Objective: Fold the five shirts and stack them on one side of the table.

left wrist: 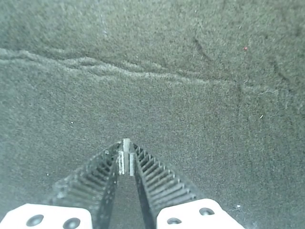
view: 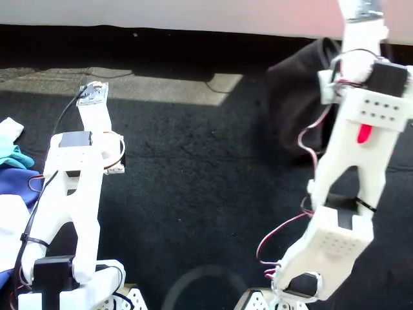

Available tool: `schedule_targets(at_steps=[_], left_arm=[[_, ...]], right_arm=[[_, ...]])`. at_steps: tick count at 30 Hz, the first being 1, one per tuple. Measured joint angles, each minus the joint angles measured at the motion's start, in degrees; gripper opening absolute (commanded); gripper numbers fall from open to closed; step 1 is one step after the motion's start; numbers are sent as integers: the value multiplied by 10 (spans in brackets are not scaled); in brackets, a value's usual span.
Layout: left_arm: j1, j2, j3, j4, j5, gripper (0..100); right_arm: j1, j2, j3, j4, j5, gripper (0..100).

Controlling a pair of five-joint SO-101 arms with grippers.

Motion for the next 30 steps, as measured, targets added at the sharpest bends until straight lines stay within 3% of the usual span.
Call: schedule_targets(at_steps=[8, 19, 21, 26, 30], left_arm=[[0, 0, 0, 0, 0, 11], [0, 0, 0, 0, 0, 11], [0, 0, 0, 0, 0, 11], [0, 0, 0, 0, 0, 11], [0, 0, 0, 0, 0, 11]], right_arm=[[81, 118, 0, -59, 56, 6], [127, 244, 0, -196, 92, 11], [127, 256, 0, -211, 92, 50], [127, 273, 0, -228, 92, 274], [127, 273, 0, -242, 87, 281]])
